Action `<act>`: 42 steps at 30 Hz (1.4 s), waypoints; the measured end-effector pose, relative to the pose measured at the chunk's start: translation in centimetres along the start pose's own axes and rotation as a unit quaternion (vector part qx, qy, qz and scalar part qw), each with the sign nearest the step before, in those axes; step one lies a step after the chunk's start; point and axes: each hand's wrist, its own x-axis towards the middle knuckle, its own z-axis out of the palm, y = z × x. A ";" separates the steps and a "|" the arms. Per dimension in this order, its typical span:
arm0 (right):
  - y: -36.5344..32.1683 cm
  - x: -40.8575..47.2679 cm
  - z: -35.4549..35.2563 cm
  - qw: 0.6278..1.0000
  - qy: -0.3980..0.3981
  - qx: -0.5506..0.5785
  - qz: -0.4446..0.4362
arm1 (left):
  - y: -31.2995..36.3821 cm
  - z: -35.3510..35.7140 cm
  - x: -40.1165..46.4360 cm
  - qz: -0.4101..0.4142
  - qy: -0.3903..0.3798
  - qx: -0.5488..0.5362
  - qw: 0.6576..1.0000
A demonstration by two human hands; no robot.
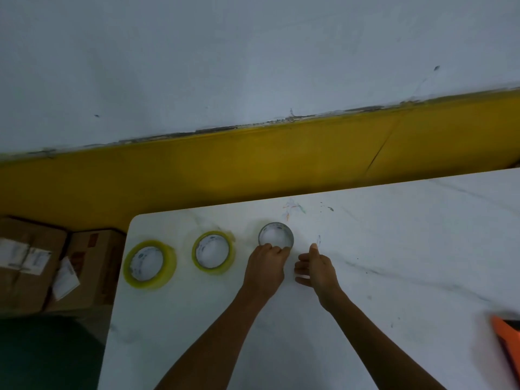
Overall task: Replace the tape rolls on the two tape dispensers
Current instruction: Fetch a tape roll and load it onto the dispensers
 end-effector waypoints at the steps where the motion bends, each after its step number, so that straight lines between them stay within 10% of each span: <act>1: 0.1 -0.1 0.1 1.000 -0.004 0.004 0.002 | -0.2 0.0 0.0 -0.002 -0.008 -0.006 1.000; 19: 1.4 -2.2 3.3 0.998 -0.057 -0.022 0.023 | -7.1 -3.9 -4.0 -0.152 0.030 0.053 0.986; 35: 3.3 -3.2 3.9 0.997 -0.061 -0.038 0.020 | -8.6 -2.2 -6.2 -0.214 -0.115 0.017 0.970; 42: 0.0 -7.5 4.2 0.992 -0.092 -0.057 -0.068 | -8.5 -8.3 -6.6 -0.314 -0.015 -0.246 0.917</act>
